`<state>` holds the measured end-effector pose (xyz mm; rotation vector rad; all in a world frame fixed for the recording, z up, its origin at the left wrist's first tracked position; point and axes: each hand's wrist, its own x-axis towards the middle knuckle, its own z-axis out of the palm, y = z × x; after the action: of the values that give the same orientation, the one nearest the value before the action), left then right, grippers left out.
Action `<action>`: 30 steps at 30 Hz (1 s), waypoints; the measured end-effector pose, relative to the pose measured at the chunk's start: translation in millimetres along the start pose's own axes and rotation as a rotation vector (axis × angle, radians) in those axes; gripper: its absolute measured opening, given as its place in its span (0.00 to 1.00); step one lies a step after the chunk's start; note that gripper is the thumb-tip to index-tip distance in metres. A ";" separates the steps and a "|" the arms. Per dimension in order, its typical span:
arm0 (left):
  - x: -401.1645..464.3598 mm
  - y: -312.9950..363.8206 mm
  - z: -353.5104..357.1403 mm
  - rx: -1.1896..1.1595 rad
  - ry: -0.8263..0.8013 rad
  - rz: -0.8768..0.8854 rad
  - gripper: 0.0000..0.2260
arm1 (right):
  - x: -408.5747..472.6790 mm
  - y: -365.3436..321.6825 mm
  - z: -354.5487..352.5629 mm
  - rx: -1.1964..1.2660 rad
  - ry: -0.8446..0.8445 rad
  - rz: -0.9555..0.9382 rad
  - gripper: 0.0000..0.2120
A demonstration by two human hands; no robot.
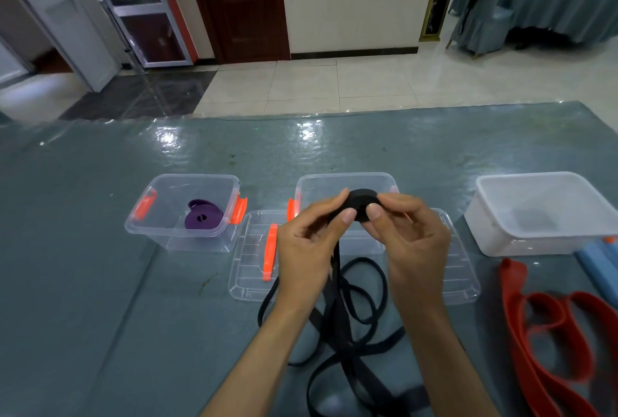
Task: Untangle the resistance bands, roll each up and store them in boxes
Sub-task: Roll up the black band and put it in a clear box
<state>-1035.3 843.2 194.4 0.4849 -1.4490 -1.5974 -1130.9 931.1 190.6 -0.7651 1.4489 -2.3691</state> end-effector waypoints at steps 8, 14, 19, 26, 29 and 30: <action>-5.2 -5.8 0.0 0.013 0.076 0.015 0.07 | 6.1 -8.7 -6.0 -0.030 -0.095 0.142 0.08; 3.6 5.4 0.6 0.057 0.014 0.121 0.13 | -1.9 -10.8 10.1 0.140 0.000 0.165 0.03; -1.3 2.9 -4.3 -0.043 0.080 0.073 0.11 | 0.7 -14.1 9.0 0.038 -0.062 0.196 0.06; 0.5 -2.5 -14.7 0.030 0.047 0.057 0.09 | -2.4 -9.4 13.0 0.048 -0.084 0.203 0.04; -0.1 0.1 -16.7 0.028 0.054 0.041 0.09 | 2.0 -12.8 7.4 -0.022 -0.119 0.227 0.06; -0.5 1.0 -16.4 0.022 0.063 0.043 0.08 | 3.3 -14.2 5.2 -0.038 -0.131 0.230 0.06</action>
<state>-1022.0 834.2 191.4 0.5090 -1.4223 -1.5207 -1130.0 932.4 206.0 -0.7071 1.4466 -2.0873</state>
